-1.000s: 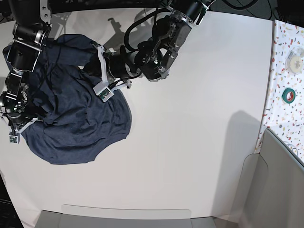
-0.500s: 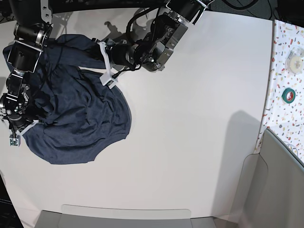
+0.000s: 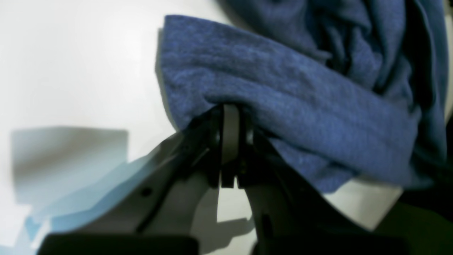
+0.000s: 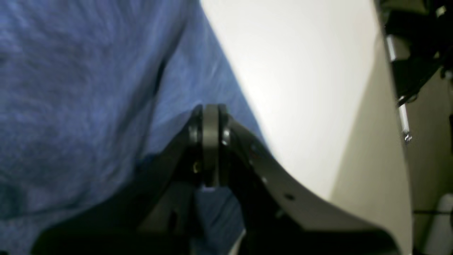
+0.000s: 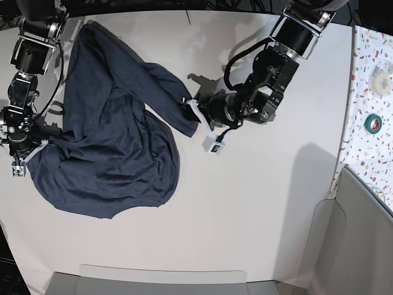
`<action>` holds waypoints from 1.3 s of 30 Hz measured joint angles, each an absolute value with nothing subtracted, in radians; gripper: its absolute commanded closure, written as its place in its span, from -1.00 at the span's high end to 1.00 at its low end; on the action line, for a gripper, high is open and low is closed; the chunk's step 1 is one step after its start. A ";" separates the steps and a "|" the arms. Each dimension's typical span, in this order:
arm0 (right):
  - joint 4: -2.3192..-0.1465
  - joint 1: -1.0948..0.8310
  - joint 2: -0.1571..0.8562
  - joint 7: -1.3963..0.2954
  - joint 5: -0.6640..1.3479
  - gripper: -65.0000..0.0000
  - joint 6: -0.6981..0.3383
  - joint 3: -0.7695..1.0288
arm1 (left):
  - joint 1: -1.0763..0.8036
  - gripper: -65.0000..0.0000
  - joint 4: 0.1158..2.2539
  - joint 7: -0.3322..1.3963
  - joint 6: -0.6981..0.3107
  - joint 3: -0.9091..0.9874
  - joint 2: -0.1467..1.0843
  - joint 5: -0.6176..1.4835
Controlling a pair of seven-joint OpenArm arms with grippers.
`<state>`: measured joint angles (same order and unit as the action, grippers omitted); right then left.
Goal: Layout the t-shirt on the table in an organized manner, then fold the t-shirt properly
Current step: 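Grasp a sleeve with the left gripper and pull it outward, then regrasp the shirt edges with both grippers and stretch them apart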
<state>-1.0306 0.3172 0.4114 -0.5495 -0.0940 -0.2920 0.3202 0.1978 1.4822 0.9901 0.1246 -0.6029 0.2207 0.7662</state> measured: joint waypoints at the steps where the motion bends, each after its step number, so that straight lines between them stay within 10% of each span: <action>1: -1.046 0.306 0.410 -0.560 -0.095 -1.00 -0.292 0.319 | 0.203 -0.98 1.477 0.991 0.127 -0.575 0.230 0.764; 15: -1.684 -0.058 0.273 -0.927 -0.087 -1.00 -0.300 0.320 | 0.490 -0.98 1.055 0.810 0.152 -0.400 0.376 0.702; 20: -1.876 -0.136 0.189 -1.106 -0.080 -1.00 -0.471 0.310 | 0.604 -0.97 0.922 0.726 0.070 -0.403 0.316 0.703; 30: -2.033 -0.017 0.101 -1.157 -0.108 -1.00 -0.527 0.379 | 0.511 -0.30 1.420 1.044 0.027 -0.225 0.292 0.715; 39: -1.545 0.419 0.088 -1.105 -0.123 -1.00 -0.490 0.350 | 0.106 -0.98 1.791 1.251 -0.065 -0.154 0.271 0.708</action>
